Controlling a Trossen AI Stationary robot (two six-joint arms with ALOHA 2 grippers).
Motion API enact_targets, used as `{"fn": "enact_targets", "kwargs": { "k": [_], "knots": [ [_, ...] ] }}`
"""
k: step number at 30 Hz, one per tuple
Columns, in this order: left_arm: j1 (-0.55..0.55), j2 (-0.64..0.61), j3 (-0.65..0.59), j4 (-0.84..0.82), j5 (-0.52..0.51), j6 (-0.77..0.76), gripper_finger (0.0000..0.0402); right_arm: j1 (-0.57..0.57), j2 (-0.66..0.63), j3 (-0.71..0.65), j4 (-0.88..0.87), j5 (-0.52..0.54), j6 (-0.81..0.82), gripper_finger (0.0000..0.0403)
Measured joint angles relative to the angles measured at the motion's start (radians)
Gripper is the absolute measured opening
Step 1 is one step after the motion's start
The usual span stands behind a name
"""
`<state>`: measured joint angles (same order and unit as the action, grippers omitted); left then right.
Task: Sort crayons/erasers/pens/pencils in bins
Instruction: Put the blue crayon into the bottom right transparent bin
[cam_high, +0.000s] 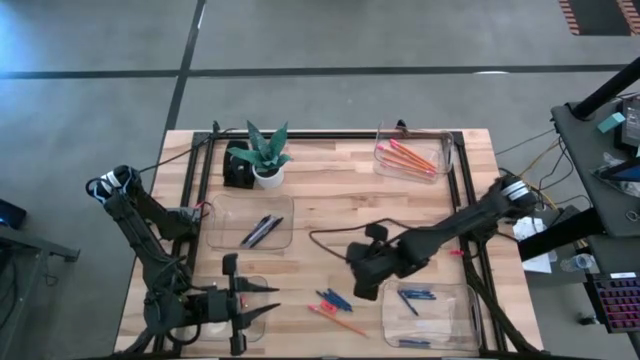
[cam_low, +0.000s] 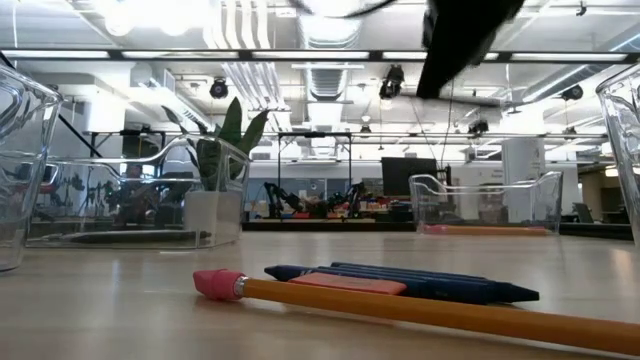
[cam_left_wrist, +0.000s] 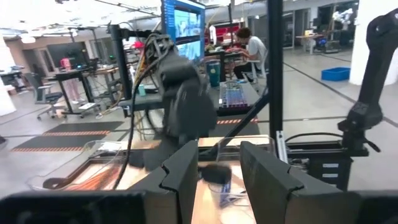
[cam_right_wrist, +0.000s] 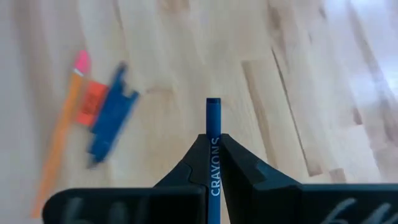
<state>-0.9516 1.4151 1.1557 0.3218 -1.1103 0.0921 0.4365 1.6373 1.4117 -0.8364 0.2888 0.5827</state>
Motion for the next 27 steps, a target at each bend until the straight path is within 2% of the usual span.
{"fn": "enact_targets", "kwargs": {
  "k": [7,10,18,24,27],
  "knots": [
    [0.016,0.001,-0.002,-0.034,-0.021,-0.002,0.0107,0.150,-0.107,-0.008,0.000,-0.001,0.206,0.0013],
    [0.017,0.001,-0.002,-0.050,-0.050,-0.003,0.0107,0.242,-0.117,-0.008,0.002,-0.001,0.333,0.0013],
    [0.016,0.002,-0.002,-0.075,-0.050,-0.008,0.0107,0.449,-0.096,-0.009,-0.026,0.000,0.690,0.0013],
    [0.016,0.014,-0.002,-0.070,-0.049,-0.009,0.0107,0.504,-0.032,-0.010,-0.246,0.000,0.920,0.0013],
    [0.016,0.018,-0.002,-0.070,-0.048,-0.009,0.0107,0.504,0.003,-0.010,-0.287,-0.033,0.952,0.0013]
  ]
}}
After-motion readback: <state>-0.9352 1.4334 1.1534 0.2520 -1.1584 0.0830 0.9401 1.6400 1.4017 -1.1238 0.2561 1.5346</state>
